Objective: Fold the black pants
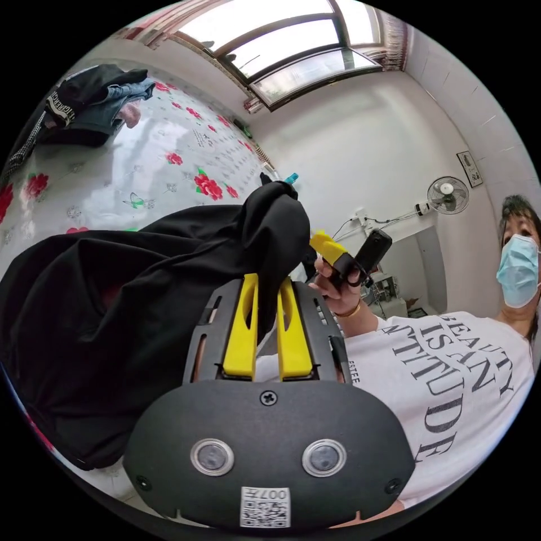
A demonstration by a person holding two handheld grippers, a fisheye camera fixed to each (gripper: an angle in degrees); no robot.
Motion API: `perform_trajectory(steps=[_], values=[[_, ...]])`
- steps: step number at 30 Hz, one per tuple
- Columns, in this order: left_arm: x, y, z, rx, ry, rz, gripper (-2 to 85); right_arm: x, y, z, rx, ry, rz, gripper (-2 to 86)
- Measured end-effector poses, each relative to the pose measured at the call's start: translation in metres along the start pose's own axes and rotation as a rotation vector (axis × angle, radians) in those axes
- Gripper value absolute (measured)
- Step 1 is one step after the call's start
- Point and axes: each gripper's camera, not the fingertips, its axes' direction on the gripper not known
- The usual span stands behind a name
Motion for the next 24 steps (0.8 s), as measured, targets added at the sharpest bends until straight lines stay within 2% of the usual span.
perform_trajectory(steps=[4, 8, 10, 13, 17, 18, 20, 21, 24], values=[[0.008, 0.007, -0.016, 0.047, 0.049, -0.015, 0.1, 0.004, 0.007, 0.043, -0.224, 0.089, -0.033, 0.4], [0.017, 0.011, -0.026, 0.034, 0.028, -0.007, -0.5, -0.005, 0.030, 0.041, -0.362, 0.258, -0.097, -0.1], [0.019, 0.014, -0.039, 0.097, 0.035, -0.035, -0.7, -0.006, 0.037, 0.030, -0.381, 0.312, -0.112, -0.1], [0.019, 0.014, -0.045, 0.134, 0.072, -0.063, -0.7, -0.006, 0.038, 0.001, -0.363, 0.275, -0.078, 0.0], [0.034, 0.007, -0.033, 0.089, 0.074, -0.033, -0.7, -0.028, 0.017, -0.049, -0.121, 0.163, -0.151, 1.0], [0.039, 0.005, -0.031, 0.093, 0.073, -0.025, -0.7, -0.027, 0.014, -0.049, -0.138, 0.160, -0.153, 1.3], [0.046, 0.003, -0.034, 0.132, 0.066, -0.025, -0.6, -0.012, 0.015, -0.032, -0.318, 0.155, -0.139, 2.5], [0.047, 0.003, -0.038, 0.156, 0.070, -0.041, -0.5, -0.008, 0.020, -0.030, -0.348, 0.131, -0.135, 2.9], [0.046, 0.001, -0.047, 0.169, 0.056, -0.071, -0.4, -0.005, 0.045, -0.053, -0.319, 0.070, -0.112, 2.1]])
